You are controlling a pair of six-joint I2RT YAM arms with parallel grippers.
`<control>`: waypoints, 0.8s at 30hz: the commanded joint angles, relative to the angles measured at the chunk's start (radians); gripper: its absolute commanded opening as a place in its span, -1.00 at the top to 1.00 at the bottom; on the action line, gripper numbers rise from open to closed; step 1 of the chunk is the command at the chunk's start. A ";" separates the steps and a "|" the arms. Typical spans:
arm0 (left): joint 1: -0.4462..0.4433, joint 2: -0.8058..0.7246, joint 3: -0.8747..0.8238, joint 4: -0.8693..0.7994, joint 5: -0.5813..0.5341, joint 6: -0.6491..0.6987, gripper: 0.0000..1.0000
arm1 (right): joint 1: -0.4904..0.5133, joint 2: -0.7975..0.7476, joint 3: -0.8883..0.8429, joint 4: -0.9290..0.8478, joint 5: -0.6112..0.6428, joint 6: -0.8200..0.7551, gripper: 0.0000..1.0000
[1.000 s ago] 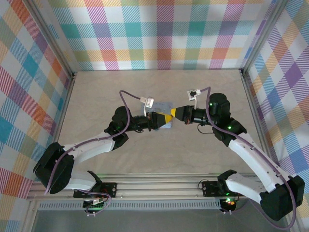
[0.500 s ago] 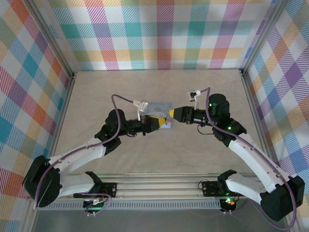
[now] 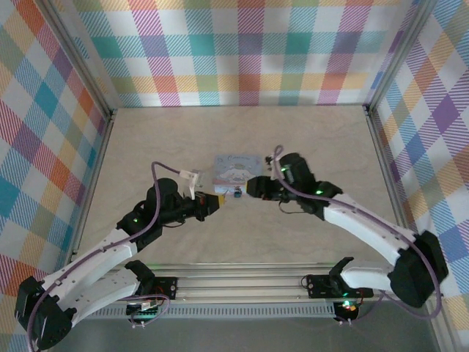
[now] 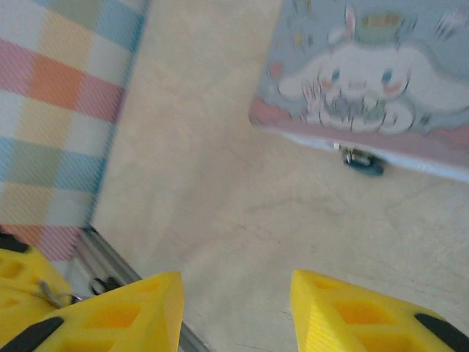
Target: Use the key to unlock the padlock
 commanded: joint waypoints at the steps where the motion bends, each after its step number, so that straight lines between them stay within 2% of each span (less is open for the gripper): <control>1: 0.011 0.002 -0.033 -0.189 -0.138 0.052 1.00 | 0.101 0.133 0.050 -0.012 0.179 0.016 0.11; 4: 0.015 0.022 -0.066 -0.202 -0.175 0.044 1.00 | 0.142 0.282 0.130 -0.046 0.257 0.038 0.10; 10: 0.026 0.048 -0.172 -0.049 -0.097 -0.012 1.00 | 0.142 0.463 0.244 -0.073 0.377 0.020 0.03; 24: 0.040 0.161 -0.176 0.068 -0.036 0.016 1.00 | 0.137 0.677 0.397 -0.113 0.517 -0.030 -0.03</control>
